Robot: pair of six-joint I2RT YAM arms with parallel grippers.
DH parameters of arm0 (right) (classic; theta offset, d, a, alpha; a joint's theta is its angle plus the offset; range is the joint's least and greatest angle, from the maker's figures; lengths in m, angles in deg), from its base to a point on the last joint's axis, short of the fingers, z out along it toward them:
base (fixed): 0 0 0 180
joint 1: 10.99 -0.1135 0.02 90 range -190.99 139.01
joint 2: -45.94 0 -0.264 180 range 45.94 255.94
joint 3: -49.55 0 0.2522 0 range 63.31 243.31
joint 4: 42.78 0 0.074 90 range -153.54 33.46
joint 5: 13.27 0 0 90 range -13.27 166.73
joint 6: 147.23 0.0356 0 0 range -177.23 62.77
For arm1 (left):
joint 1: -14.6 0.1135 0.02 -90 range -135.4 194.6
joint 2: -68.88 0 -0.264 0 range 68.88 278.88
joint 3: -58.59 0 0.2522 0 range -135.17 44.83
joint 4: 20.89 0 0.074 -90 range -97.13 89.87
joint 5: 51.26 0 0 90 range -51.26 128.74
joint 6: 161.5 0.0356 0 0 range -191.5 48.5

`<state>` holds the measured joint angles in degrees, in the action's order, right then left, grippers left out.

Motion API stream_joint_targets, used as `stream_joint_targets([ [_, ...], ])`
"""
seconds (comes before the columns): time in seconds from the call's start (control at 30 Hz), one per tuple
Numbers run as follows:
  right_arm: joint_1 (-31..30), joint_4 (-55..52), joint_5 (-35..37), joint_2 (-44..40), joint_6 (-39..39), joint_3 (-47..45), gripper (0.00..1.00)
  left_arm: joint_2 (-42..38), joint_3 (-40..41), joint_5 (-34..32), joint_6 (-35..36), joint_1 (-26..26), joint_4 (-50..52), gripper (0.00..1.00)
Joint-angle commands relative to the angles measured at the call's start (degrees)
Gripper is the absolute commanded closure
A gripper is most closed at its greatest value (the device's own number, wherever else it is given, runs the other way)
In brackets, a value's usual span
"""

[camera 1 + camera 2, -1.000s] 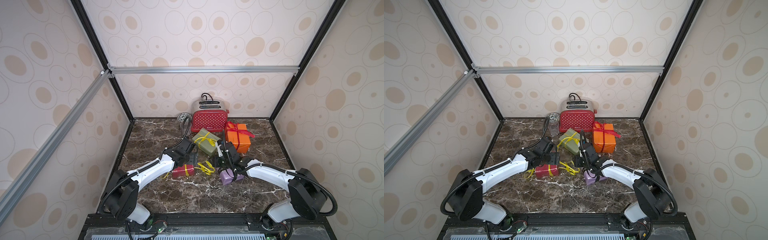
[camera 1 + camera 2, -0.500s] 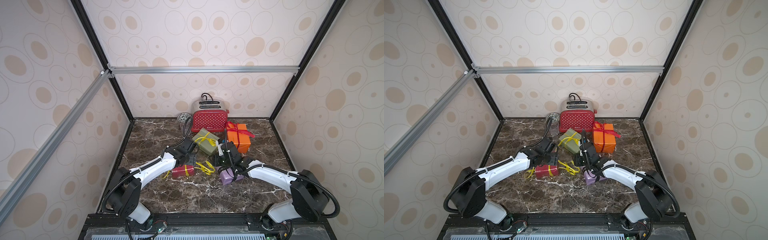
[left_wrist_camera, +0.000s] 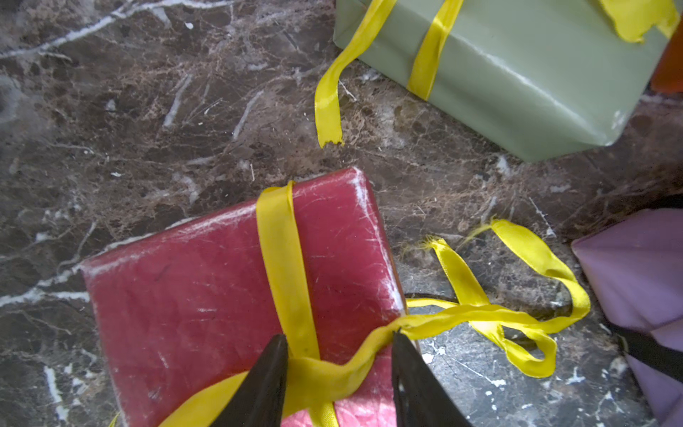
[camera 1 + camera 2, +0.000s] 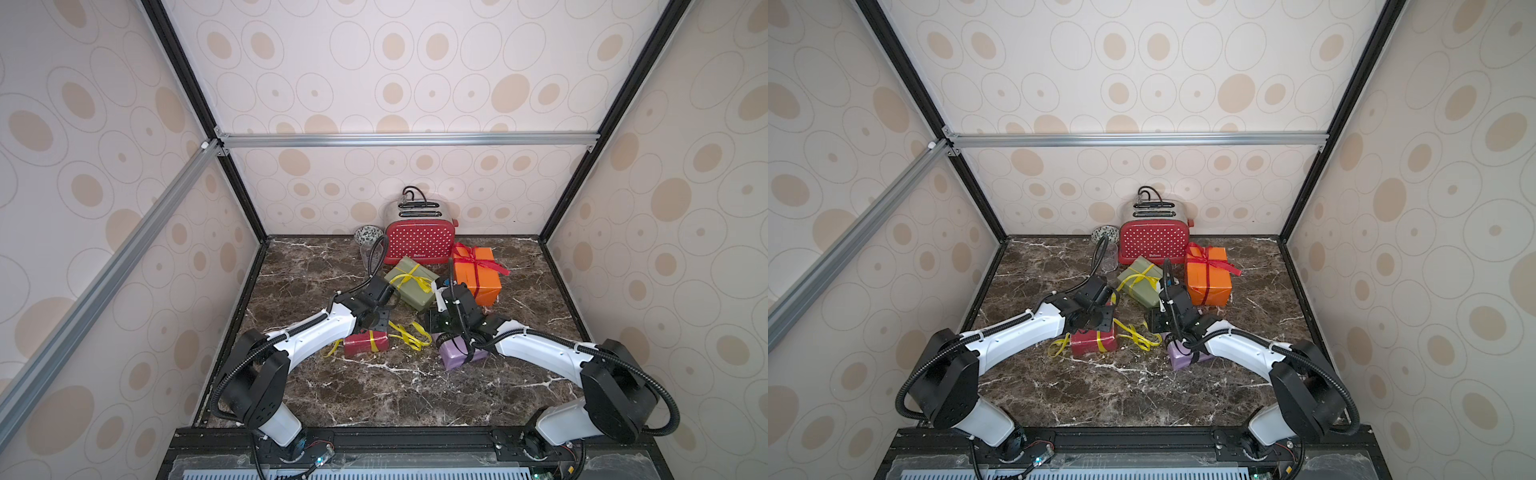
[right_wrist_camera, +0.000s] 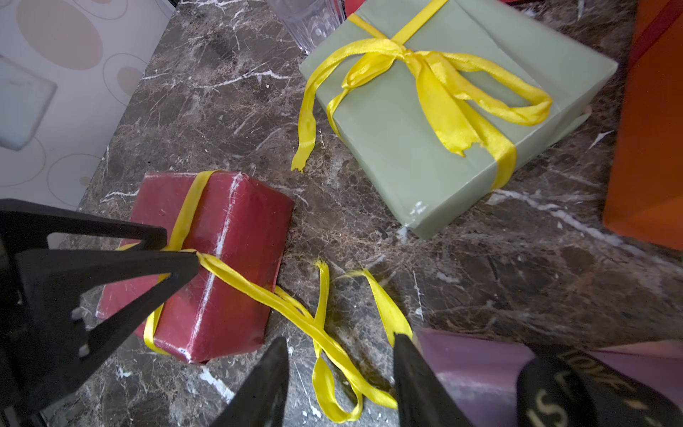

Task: Untie the ribbon bows on the gift boxes
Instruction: Untie the ribbon from the gift box.

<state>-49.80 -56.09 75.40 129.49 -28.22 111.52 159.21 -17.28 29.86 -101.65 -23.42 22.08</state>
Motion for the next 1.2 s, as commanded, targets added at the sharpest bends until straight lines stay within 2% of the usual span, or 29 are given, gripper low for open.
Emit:
stream_joint_targets([
  [0.0,0.1,-0.4,0.2,0.5,-0.5,0.4,0.52,0.0,-0.8,-1.0,-0.2,-0.2,0.5,0.60],
  [0.07,0.1,-0.4,0.3,0.6,-0.5,0.3,0.52,0.1,-0.7,-0.7,-0.2,-0.3,0.3,0.61],
  [0.27,0.1,-0.5,0.4,0.8,-0.5,0.4,0.53,0.1,-0.5,-0.6,-0.3,-0.2,0.0,0.73],
  [0.37,0.1,-0.5,0.3,0.8,-0.5,0.5,0.53,0.1,-0.5,-0.8,-0.3,-0.3,-0.2,0.81],
  [0.5,0.1,-0.6,0.4,0.7,-0.5,0.5,0.54,-0.3,-0.5,-2.2,-0.2,-0.2,-0.1,0.99],
  [0.77,0.1,-0.6,0.7,0.3,-0.7,0.2,0.54,-1.2,-2.8,-10.3,0.7,0.3,-0.1,1.00],
  [1.17,0.1,0.8,0.6,1.1,-0.5,-0.5,0.54,4.5,-10.0,-11.7,2.3,8.0,-3.5,1.00],
])
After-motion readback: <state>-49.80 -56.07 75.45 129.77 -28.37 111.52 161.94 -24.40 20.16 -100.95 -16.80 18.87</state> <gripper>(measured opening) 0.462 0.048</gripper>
